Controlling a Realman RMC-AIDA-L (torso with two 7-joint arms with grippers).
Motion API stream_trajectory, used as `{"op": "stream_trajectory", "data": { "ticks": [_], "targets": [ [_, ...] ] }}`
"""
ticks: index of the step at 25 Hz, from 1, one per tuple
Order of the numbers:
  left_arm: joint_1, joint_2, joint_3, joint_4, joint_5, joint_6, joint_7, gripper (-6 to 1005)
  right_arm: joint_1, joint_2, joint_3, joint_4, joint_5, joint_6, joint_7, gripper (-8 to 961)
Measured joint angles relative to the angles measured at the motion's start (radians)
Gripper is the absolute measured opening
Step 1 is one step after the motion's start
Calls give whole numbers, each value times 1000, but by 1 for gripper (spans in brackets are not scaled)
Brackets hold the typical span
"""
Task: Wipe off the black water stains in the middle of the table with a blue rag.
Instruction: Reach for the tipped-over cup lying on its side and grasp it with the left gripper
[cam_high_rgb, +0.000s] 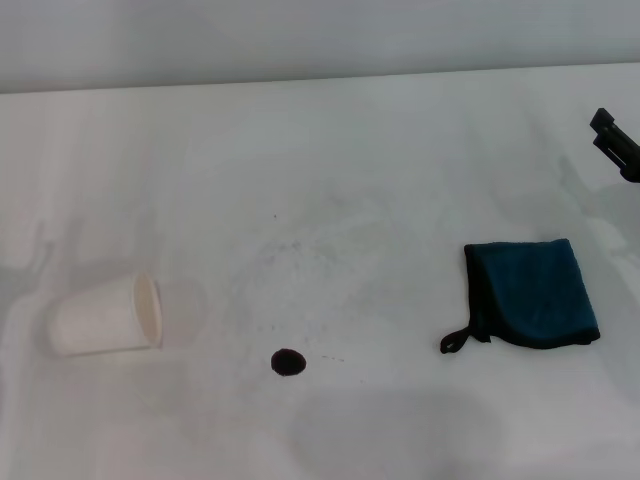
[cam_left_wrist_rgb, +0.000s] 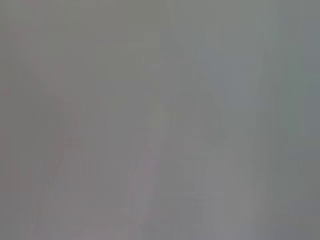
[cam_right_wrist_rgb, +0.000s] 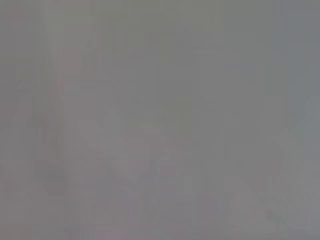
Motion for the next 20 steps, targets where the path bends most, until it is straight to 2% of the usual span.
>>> {"op": "stream_trajectory", "data": {
  "ticks": [20],
  "targets": [
    [6, -2, 0, 12, 0, 1, -2, 885, -3, -2, 0, 0, 0, 4, 0, 828]
  ]
}}
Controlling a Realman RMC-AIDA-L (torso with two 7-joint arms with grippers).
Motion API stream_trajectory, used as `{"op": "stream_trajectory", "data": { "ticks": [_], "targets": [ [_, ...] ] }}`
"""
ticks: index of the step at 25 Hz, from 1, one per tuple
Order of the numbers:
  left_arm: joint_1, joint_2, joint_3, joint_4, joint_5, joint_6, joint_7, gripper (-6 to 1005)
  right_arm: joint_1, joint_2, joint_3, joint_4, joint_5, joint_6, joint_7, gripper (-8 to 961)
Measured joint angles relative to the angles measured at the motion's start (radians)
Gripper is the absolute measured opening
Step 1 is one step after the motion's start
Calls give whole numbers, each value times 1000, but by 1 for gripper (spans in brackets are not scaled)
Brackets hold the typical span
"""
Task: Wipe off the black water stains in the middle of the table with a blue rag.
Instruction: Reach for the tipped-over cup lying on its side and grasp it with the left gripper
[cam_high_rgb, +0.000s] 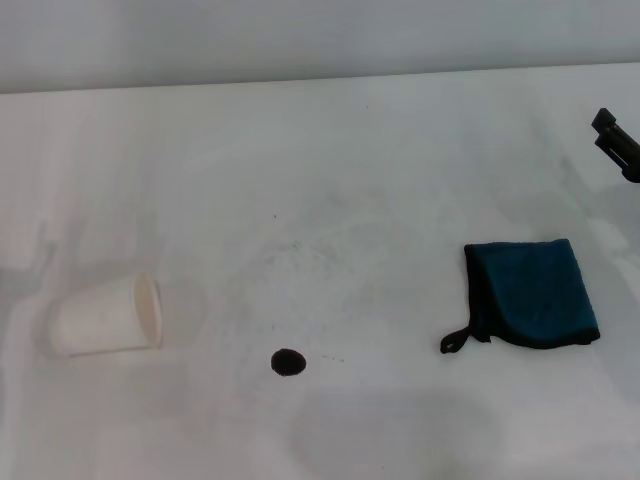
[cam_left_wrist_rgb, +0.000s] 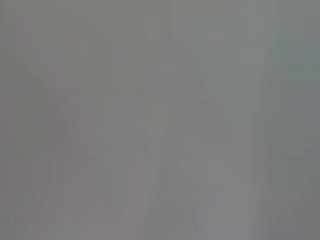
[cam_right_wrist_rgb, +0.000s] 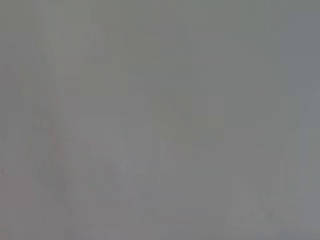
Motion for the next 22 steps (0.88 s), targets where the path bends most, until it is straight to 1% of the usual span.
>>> {"op": "stream_trajectory", "data": {
  "ticks": [10, 22],
  "targets": [
    [6, -1, 2, 0, 0, 2, -3, 884, -4, 0, 0, 0, 0, 1, 0, 829],
    [15, 3, 14, 3, 6, 3, -7, 884, -6, 0, 0, 0, 0, 1, 2, 829]
  ]
}}
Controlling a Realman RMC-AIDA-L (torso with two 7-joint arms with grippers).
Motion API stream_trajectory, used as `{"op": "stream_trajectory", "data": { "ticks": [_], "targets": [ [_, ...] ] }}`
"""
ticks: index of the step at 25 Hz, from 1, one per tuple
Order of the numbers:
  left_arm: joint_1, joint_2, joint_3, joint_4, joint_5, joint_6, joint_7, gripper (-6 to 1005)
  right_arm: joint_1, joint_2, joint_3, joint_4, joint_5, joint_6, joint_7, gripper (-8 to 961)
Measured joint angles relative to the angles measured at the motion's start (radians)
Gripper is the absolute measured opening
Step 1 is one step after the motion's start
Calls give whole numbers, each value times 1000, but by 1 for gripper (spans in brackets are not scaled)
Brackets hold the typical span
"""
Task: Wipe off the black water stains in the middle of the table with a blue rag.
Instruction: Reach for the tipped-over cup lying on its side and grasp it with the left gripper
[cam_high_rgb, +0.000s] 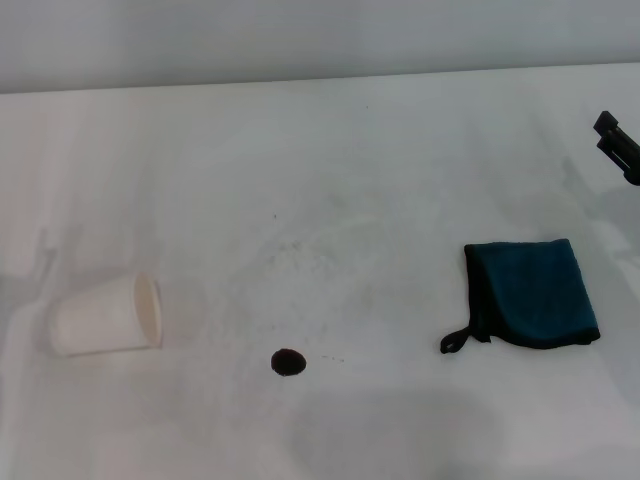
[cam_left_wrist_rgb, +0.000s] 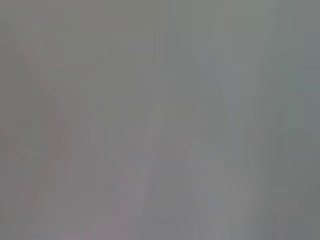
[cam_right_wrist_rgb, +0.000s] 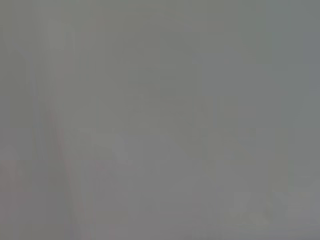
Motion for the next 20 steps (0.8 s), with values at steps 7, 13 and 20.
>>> {"op": "stream_trajectory", "data": {
  "ticks": [7, 13, 20],
  "targets": [
    [1, 0, 0, 0, 16, 0, 0, 884, -5, -1, 0, 0, -1, 2, 4, 828],
    [2, 1, -1, 0, 21, 0, 0, 884, -8, -1, 0, 0, -1, 8, 4, 828],
    [0, 2, -2, 0, 21, 3, 0, 885, -8, -2, 0, 0, -1, 11, 4, 829]
  ]
}}
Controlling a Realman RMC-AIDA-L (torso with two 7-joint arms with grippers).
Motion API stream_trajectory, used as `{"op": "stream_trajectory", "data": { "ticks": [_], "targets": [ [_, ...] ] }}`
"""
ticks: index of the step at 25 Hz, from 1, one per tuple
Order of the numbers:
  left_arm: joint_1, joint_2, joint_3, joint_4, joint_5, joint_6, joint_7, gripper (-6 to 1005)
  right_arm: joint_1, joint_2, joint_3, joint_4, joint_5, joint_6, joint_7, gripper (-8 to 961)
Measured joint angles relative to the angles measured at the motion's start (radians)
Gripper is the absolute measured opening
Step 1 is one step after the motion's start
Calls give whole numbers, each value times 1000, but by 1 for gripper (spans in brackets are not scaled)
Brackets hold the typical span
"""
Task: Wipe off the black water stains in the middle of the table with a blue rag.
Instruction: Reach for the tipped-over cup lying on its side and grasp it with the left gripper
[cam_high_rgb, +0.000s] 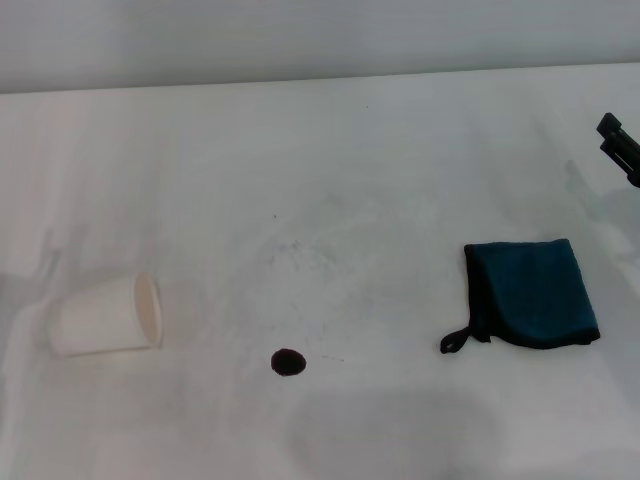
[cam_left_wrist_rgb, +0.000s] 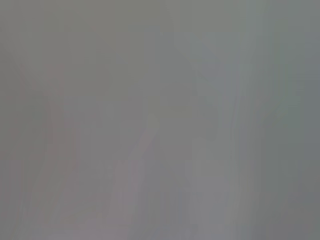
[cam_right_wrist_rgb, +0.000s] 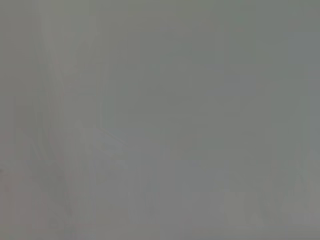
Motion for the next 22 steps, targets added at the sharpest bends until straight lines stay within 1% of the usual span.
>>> {"op": "stream_trajectory", "data": {
  "ticks": [7, 13, 22],
  "targets": [
    [0, 1, 0, 0, 0, 1, -2, 886, 1, -1, 0, 0, 0, 0, -1, 828],
    [-4, 5, 0, -11, -1, -7, -49, 885, 1, -2, 0, 0, 0, 0, -3, 828],
    [-8, 5, 0, -15, 23, -1, -44, 885, -4, -2, 0, 0, 0, 12, 1, 829]
  ]
}}
